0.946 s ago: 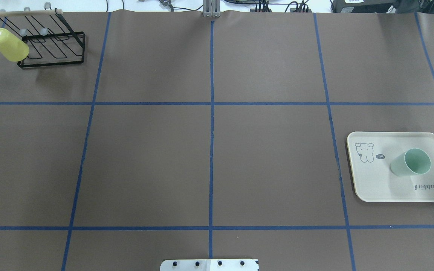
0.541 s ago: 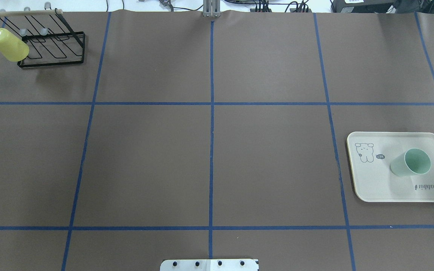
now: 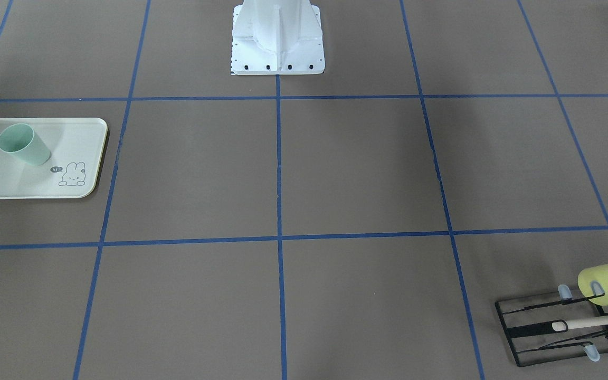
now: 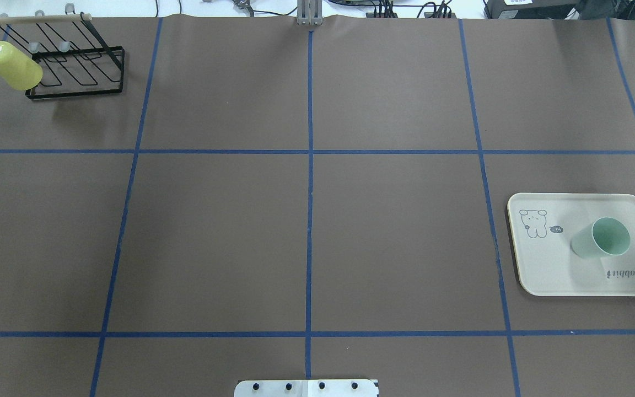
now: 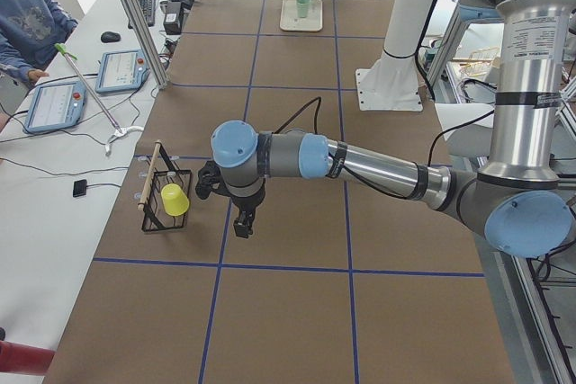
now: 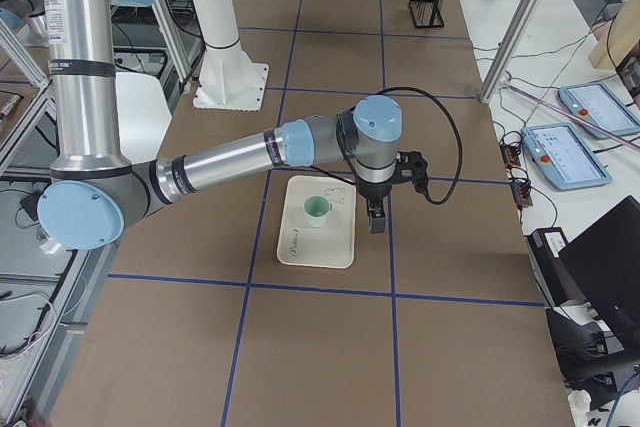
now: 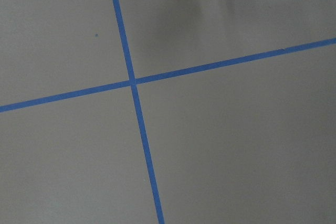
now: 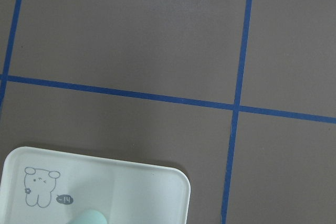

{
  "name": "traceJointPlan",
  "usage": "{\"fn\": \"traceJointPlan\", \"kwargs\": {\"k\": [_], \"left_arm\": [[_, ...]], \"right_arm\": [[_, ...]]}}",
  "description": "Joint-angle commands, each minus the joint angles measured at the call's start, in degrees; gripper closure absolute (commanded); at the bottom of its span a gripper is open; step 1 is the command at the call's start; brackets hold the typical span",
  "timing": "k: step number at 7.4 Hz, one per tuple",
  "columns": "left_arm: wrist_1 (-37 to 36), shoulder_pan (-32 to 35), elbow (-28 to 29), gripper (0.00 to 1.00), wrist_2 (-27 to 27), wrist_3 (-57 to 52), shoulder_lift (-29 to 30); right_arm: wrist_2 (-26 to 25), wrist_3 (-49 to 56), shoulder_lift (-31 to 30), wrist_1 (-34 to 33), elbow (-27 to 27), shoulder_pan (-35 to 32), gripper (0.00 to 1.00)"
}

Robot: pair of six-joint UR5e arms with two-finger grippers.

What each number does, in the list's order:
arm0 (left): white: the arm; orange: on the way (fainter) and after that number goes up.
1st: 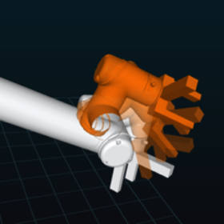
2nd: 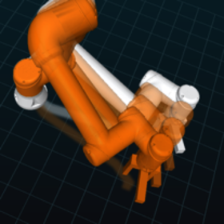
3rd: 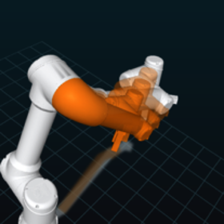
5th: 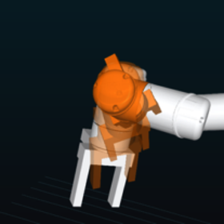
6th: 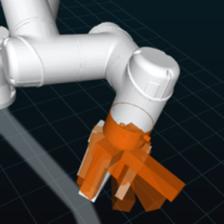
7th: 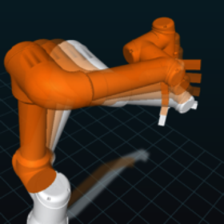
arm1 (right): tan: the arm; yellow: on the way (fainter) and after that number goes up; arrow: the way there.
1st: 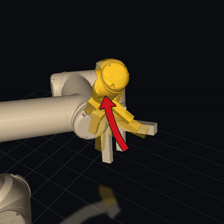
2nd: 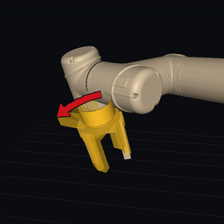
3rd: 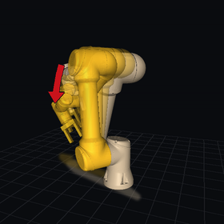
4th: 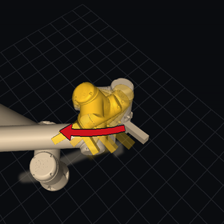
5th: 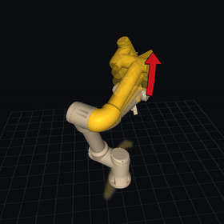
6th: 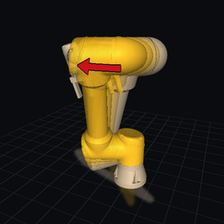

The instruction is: Left arm grabs green cup and hands to right arm on tray

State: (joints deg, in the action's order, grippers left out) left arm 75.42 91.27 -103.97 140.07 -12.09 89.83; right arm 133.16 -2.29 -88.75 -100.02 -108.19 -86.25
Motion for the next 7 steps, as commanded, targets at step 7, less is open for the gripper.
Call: {"fn": "traceJointPlan", "kwargs": {"k": [7], "left_arm": [[0.1,0.2,-1.1,0.00,0.2,0.8,-0.4]], "right_arm": [[-0.4,-0.1,-0.7,-0.3,-3.0,-0.3,0.00]]}}
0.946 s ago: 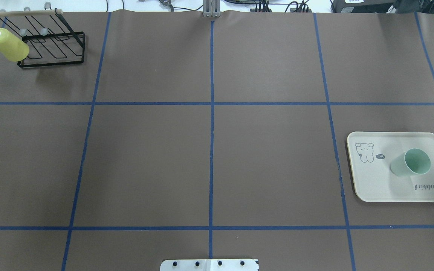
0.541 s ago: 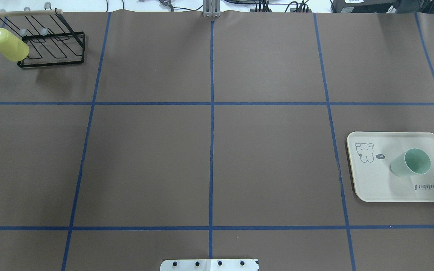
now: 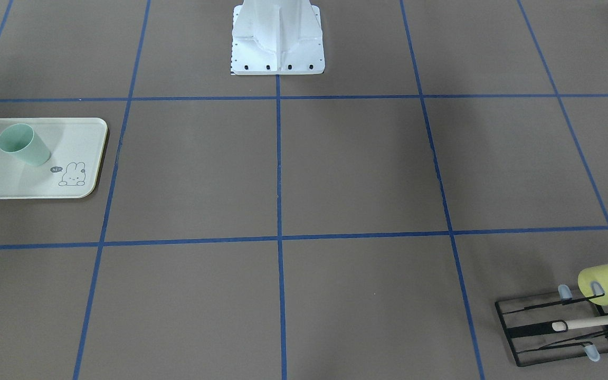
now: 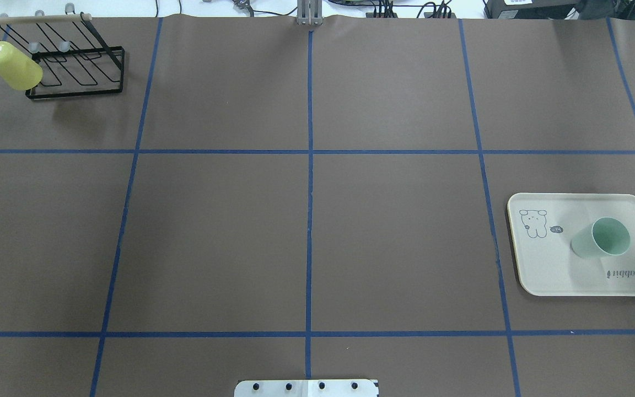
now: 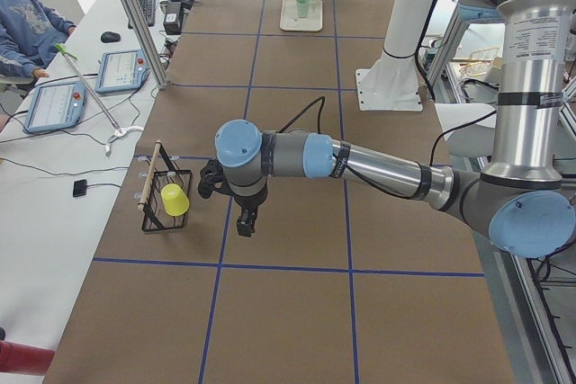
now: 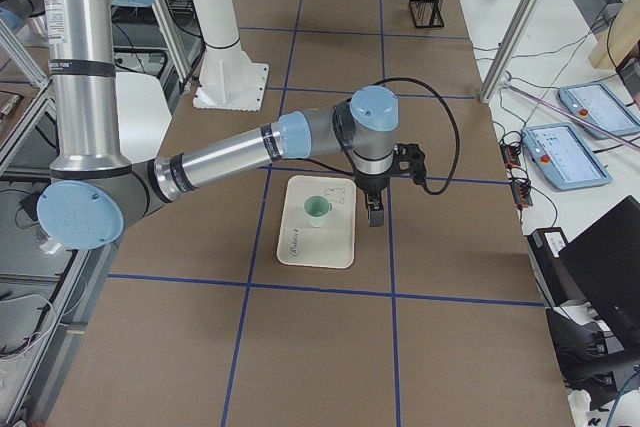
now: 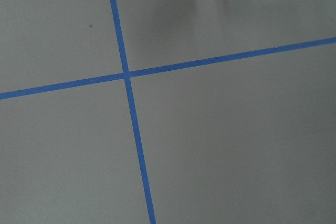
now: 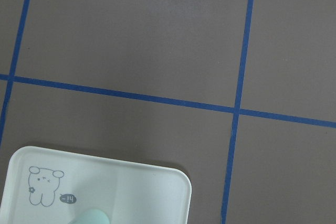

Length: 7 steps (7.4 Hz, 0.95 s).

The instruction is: Left arm grabs green cup and hands to right arm on tray

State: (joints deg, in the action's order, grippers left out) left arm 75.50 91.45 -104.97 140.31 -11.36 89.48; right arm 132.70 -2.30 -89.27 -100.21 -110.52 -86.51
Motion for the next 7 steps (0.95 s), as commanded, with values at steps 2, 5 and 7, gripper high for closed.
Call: {"fn": "traceJointPlan", "kwargs": {"k": [2,5,7], "left_arm": [[0.0,0.0,-0.2,0.00,0.1,0.0,0.1],[0.1,0.0,-0.6,0.00,0.1,1.3,0.2],[0.2,0.0,-0.7,0.00,0.0,1.1,0.3]], "right_arm": [[0.0,-0.1,0.0,-0.1,-0.7,-0.1,0.00],[0.0,-0.2,0.2,-0.1,-1.1,-0.1,0.00],[-0.1,-0.2,0.4,-0.1,-1.1,-0.1,0.00]]}}
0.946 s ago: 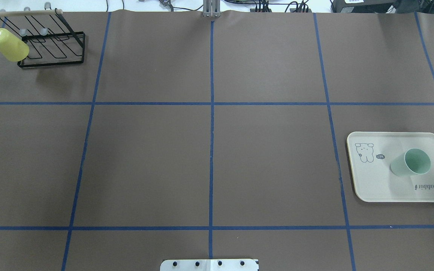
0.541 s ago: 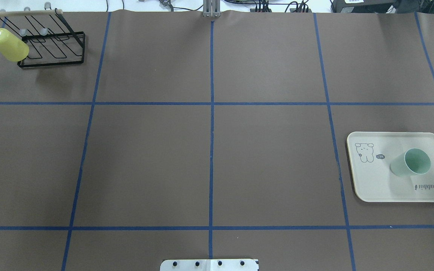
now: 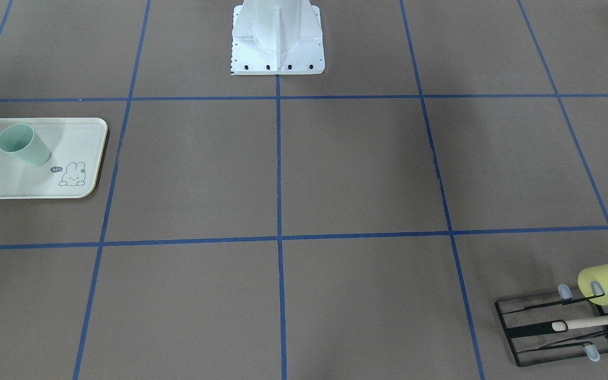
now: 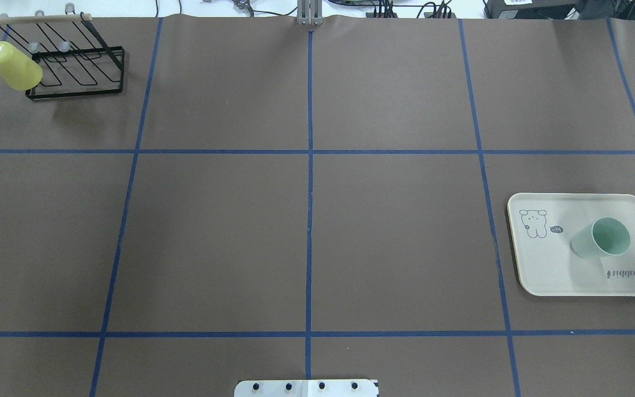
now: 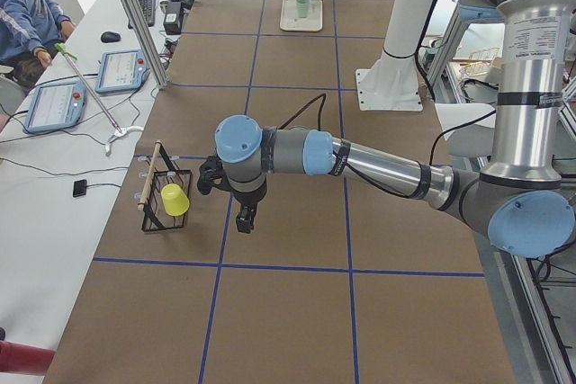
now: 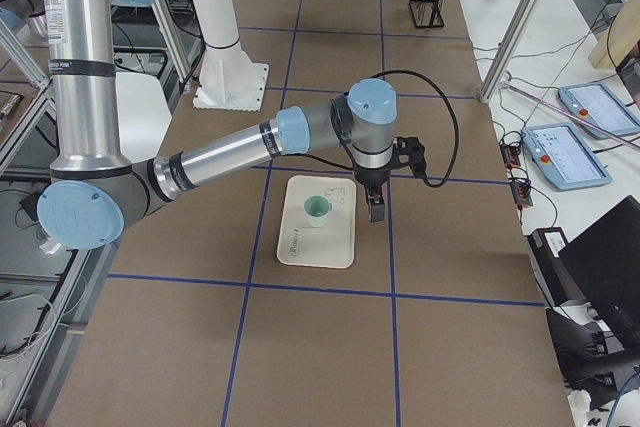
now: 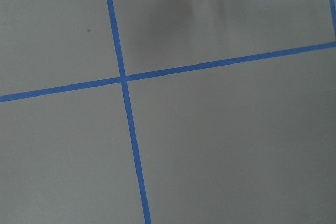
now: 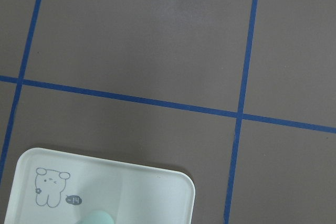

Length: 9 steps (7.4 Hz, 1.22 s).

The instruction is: Left arm grabs green cup and hands to right arm on tray

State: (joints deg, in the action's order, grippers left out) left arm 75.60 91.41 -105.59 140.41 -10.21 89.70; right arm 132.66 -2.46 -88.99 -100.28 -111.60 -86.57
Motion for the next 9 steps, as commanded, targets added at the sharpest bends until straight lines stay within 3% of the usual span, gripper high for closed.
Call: {"fn": "traceJointPlan", "kwargs": {"k": [1,9], "left_arm": [[0.6,0.0,-0.1,0.00,-0.1,-0.3,0.0],[1.8,-0.2,0.4,0.00,-0.7,-0.2,0.1]], "right_arm": [[0.0,-0.3,0.2,0.0,0.1,0.1,0.00],[-0.1,-0.6,0.4,0.1,0.2,1.4,0.00]]}}
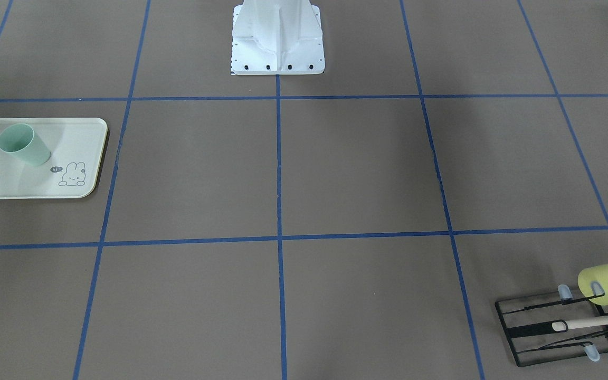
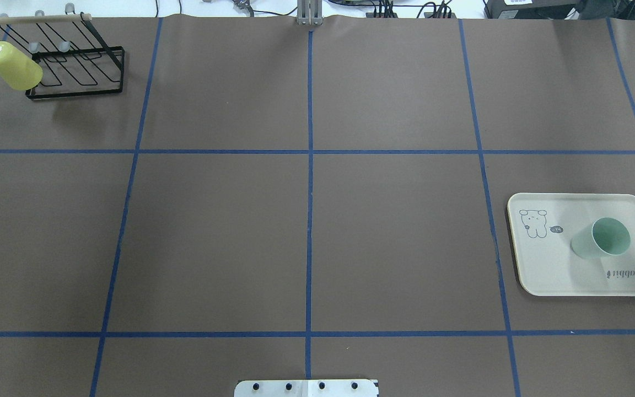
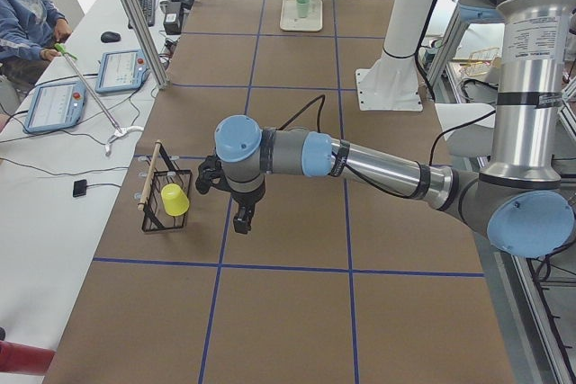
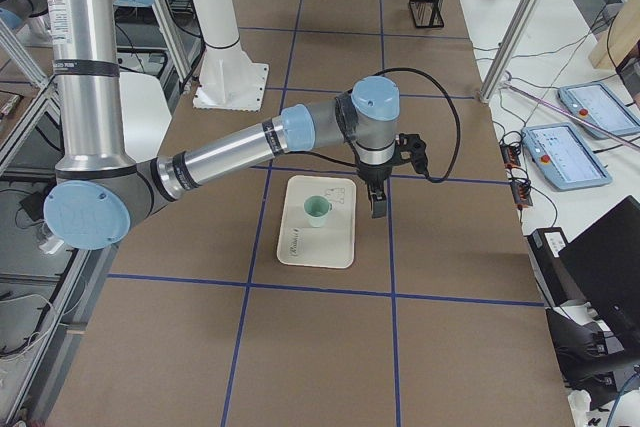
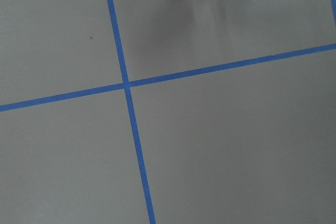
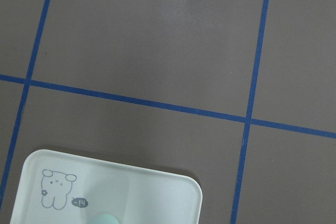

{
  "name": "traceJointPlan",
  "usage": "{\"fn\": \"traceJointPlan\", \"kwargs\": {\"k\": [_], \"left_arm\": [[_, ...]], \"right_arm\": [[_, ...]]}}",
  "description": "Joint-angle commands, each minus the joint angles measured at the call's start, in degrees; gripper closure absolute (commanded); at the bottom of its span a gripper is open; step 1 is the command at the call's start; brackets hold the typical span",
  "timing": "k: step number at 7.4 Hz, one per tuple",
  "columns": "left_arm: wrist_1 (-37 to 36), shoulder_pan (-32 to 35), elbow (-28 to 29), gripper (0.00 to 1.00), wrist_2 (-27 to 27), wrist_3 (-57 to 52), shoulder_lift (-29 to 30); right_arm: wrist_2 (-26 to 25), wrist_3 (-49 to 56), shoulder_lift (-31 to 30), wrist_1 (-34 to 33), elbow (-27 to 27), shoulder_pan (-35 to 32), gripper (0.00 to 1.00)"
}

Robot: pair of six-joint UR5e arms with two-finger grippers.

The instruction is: Left arm grabs green cup and hands to right arm on tray

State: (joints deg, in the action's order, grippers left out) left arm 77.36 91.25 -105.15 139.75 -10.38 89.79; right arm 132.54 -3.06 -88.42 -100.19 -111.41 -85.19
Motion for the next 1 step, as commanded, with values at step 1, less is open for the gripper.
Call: {"fn": "traceJointPlan", "kwargs": {"k": [1], "left_arm": [[0.1,0.0,-0.5,0.00,0.0,-0.1,0.0]], "right_arm": [[0.0,0.0,-0.2,0.0,0.1,0.0,0.00]]}}
